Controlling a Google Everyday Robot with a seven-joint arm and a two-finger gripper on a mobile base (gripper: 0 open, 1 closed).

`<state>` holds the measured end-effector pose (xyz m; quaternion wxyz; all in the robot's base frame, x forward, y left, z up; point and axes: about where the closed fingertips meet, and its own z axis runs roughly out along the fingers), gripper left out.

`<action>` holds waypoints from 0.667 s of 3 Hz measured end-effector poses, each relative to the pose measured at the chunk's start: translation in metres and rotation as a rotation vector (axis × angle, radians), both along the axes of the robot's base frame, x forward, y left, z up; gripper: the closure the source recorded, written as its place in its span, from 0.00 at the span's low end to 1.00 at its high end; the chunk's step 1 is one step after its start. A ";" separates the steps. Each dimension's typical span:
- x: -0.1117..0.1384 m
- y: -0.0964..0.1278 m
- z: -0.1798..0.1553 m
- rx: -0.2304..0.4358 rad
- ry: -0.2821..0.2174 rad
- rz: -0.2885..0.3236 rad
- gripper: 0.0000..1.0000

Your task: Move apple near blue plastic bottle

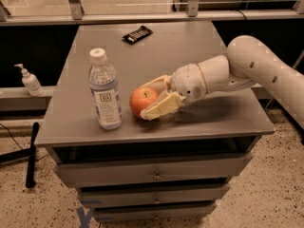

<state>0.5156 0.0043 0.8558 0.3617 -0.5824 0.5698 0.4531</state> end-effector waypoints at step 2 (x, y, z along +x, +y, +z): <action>-0.009 0.011 -0.004 0.025 0.022 0.000 0.36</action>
Offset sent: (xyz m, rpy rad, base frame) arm -0.0154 0.0140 -0.0075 0.0393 0.0408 -0.0052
